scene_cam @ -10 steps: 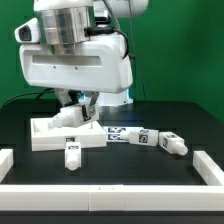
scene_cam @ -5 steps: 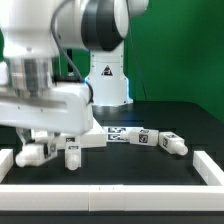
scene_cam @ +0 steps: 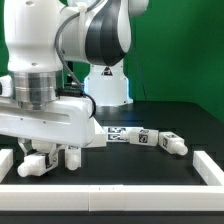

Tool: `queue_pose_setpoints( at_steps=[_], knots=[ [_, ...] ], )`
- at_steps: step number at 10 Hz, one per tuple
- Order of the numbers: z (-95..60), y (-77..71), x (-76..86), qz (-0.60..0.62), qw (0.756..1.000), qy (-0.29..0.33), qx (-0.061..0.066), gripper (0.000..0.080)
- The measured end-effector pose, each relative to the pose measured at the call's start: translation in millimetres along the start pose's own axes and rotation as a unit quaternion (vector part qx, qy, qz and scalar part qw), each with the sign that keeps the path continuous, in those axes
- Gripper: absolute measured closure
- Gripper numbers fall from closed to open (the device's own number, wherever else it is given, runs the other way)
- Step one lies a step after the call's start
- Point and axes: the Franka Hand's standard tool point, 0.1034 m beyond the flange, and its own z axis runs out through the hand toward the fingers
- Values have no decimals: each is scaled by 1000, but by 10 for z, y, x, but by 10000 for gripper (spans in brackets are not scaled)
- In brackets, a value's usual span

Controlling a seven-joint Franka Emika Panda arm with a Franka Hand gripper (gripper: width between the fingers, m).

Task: Assemble one leg

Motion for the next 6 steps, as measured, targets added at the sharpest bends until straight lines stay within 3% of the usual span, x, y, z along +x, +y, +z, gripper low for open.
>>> queue_pose_setpoints(
  at_steps=[1,2,3,4,5,6],
  knots=[
    [1,-1,-1,0,1000,0,0,464],
    [1,-1,-1,0,1000,0,0,297],
    [-23,5,9,0,1000,1,1,182],
    [-169,49,-16,-17,1000,-13,6,160],
    [-422,67,-55,-36,999,-11,12,160],
    [-583,42,-152,-82,997,11,2,151]
  ],
)
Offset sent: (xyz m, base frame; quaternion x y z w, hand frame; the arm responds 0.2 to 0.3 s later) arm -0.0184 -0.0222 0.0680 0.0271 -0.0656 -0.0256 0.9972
